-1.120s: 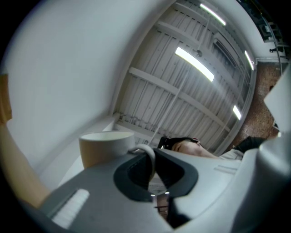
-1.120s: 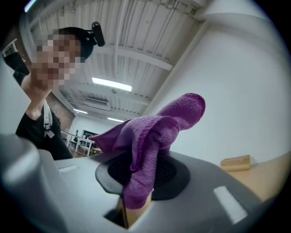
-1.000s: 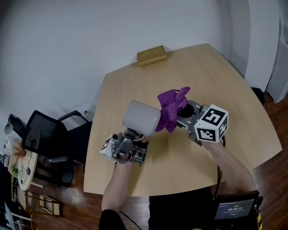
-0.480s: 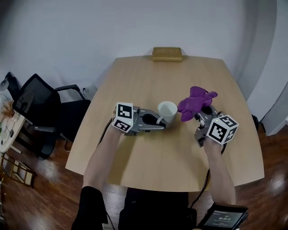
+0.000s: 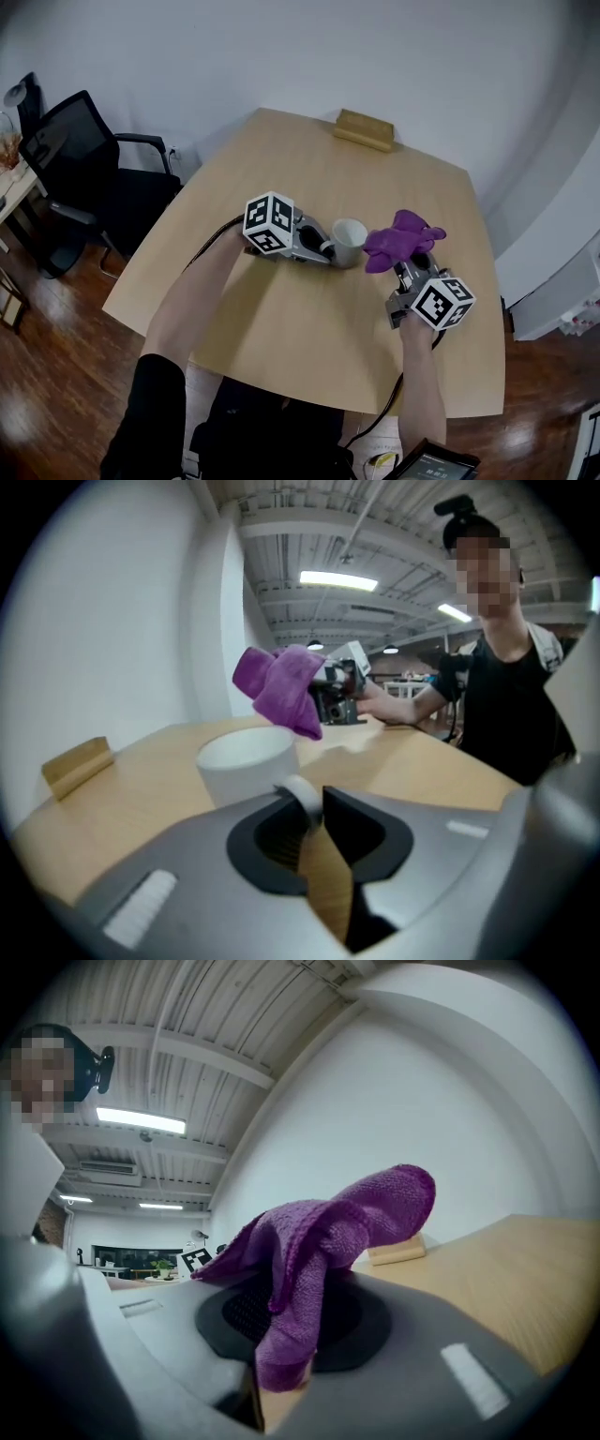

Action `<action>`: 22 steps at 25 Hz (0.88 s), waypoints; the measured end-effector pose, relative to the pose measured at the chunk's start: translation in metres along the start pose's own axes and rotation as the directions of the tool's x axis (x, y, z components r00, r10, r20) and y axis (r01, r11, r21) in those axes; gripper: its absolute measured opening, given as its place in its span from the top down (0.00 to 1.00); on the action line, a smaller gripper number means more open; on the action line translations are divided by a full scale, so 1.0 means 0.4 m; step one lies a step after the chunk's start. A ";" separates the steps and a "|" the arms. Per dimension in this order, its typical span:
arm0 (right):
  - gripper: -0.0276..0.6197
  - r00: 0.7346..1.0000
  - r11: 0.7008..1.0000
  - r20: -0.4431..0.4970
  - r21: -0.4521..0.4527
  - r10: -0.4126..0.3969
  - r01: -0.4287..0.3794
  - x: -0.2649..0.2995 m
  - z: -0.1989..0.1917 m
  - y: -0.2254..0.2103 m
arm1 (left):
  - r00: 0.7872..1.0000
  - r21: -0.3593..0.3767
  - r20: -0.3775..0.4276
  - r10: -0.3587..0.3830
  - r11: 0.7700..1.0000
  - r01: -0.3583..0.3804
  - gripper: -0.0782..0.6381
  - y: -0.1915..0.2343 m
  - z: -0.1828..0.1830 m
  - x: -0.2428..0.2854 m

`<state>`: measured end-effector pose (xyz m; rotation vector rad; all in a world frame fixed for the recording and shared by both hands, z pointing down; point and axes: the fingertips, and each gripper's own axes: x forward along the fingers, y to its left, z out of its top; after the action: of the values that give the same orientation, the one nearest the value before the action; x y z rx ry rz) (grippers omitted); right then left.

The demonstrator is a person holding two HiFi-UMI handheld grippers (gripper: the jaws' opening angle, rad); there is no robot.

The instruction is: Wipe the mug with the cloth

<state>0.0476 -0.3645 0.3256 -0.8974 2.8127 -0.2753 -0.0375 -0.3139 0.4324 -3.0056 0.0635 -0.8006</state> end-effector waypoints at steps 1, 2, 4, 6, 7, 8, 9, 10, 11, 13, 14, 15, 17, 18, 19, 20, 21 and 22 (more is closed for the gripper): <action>0.83 1.000 1.000 0.000 -0.002 0.002 -0.002 0.001 0.001 0.000 | 0.999 0.000 -0.014 0.044 0.999 -0.044 0.77 0.011 -0.009 -0.006; 0.83 1.000 1.000 -0.002 -0.004 0.003 -0.003 0.001 0.002 0.000 | 0.996 -0.007 -0.006 0.087 0.996 -0.087 0.76 0.022 -0.011 -0.015; 0.83 1.000 1.000 -0.003 -0.003 -0.001 0.001 0.000 0.005 0.002 | 0.983 -0.042 0.048 0.178 0.984 -0.176 0.75 0.044 -0.004 -0.035; 0.83 1.000 1.000 0.001 -0.002 -0.004 0.004 -0.003 0.007 0.001 | 0.959 -0.093 0.096 0.268 0.961 -0.259 0.75 0.066 0.000 -0.052; 0.83 1.000 1.000 0.005 -0.003 -0.005 0.005 -0.005 0.008 -0.001 | 0.945 -0.117 0.109 0.309 0.948 -0.297 0.75 0.074 0.000 -0.056; 0.83 1.000 1.000 0.008 -0.003 -0.004 0.004 -0.006 0.009 -0.003 | 0.929 -0.139 0.114 0.352 0.932 -0.335 0.75 0.083 -0.002 -0.059; 0.83 1.000 1.000 0.011 -0.004 -0.005 0.005 -0.007 0.011 -0.005 | 0.911 -0.160 0.111 0.396 0.912 -0.377 0.75 0.094 -0.005 -0.063; 0.83 1.000 1.000 0.014 -0.004 -0.005 0.005 -0.007 0.013 -0.007 | 0.892 -0.179 0.102 0.440 0.891 -0.418 0.76 0.106 -0.008 -0.066; 0.83 1.000 1.000 0.016 -0.003 -0.006 0.007 -0.009 0.015 -0.008 | 0.875 -0.196 0.091 0.476 0.870 -0.453 0.77 0.118 -0.011 -0.069; 0.83 1.000 1.000 0.019 -0.003 -0.009 0.009 -0.012 0.018 -0.012 | 0.848 -0.220 0.071 0.526 0.837 -0.501 0.78 0.138 -0.013 -0.071; 0.83 1.000 1.000 0.021 -0.004 -0.009 0.009 -0.013 0.019 -0.014 | 0.837 -0.227 0.062 0.544 0.824 -0.519 0.78 0.149 -0.013 -0.070; 0.83 1.000 1.000 0.021 -0.004 -0.010 0.010 -0.014 0.020 -0.015 | 0.827 -0.232 0.054 0.560 0.812 -0.535 0.78 0.161 -0.014 -0.070; 0.83 1.000 1.000 0.023 -0.003 -0.015 0.015 -0.016 0.022 -0.016 | 0.803 -0.241 0.040 0.595 0.786 -0.570 0.78 0.189 -0.014 -0.071; 0.83 1.000 1.000 0.025 -0.003 -0.015 0.016 -0.017 0.022 -0.017 | 0.789 -0.243 0.035 0.614 0.771 -0.589 0.78 0.204 -0.015 -0.072; 0.83 1.000 1.000 0.026 -0.002 -0.016 0.016 -0.019 0.022 -0.018 | 0.776 -0.244 0.031 0.630 0.758 -0.605 0.79 0.219 -0.016 -0.074; 0.83 1.000 1.000 0.025 -0.002 -0.016 0.016 -0.019 0.021 -0.017 | 0.767 -0.241 0.027 0.641 0.749 -0.617 0.79 0.235 -0.018 -0.077; 0.83 1.000 1.000 0.024 -0.002 -0.016 0.016 -0.018 0.020 -0.017 | 0.760 -0.236 0.019 0.650 0.742 -0.628 0.78 0.251 -0.022 -0.081; 0.83 1.000 1.000 0.022 -0.001 -0.015 0.015 -0.017 0.018 -0.016 | 0.750 -0.229 0.006 0.661 0.731 -0.643 0.78 0.268 -0.027 -0.088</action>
<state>0.0580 -0.3666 0.3209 -0.9171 2.7878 -0.2641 -0.0768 -0.4195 0.4201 -2.8338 1.2064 -0.5944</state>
